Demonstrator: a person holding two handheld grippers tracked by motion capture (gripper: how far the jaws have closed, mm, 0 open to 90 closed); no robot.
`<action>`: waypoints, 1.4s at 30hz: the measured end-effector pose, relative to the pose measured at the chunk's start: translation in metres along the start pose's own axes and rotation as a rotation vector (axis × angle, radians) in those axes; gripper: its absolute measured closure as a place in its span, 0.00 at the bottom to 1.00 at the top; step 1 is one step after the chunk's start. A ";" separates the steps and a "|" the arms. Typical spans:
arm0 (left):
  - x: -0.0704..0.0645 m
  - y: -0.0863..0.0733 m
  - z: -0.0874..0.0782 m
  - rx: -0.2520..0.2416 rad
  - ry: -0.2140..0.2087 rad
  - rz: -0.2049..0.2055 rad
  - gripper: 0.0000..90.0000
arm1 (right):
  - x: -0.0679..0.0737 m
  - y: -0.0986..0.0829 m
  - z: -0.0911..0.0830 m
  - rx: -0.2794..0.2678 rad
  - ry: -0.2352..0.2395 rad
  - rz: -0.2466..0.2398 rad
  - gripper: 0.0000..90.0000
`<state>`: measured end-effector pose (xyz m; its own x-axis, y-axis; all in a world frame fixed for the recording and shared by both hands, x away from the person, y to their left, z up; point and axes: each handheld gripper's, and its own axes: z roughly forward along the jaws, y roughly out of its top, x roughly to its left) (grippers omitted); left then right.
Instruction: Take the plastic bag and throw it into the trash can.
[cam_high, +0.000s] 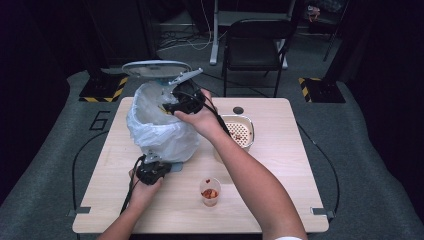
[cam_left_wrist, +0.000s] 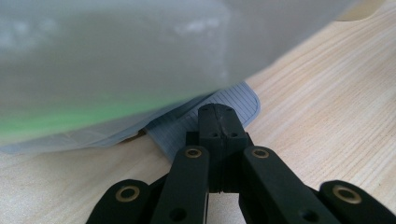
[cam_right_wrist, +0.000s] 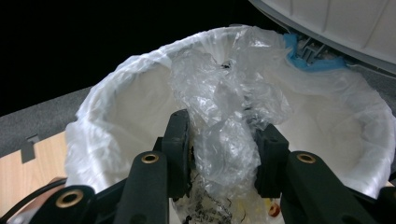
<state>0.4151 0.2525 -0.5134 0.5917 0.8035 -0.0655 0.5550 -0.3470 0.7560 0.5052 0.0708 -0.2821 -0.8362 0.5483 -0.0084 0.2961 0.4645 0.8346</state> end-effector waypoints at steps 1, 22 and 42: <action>0.000 0.000 0.000 0.000 0.001 -0.002 1.00 | -0.001 0.001 0.003 0.000 -0.007 0.007 0.71; 0.001 0.000 -0.002 0.015 0.000 0.005 1.00 | 0.001 0.011 0.029 0.007 -0.072 0.006 0.67; 0.002 0.000 -0.001 0.017 -0.015 0.000 1.00 | 0.001 0.008 0.015 -0.004 -0.072 0.012 0.34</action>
<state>0.4152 0.2545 -0.5125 0.6007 0.7959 -0.0753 0.5643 -0.3554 0.7451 0.5131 0.0853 -0.2839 -0.7973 0.6024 -0.0381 0.3035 0.4547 0.8373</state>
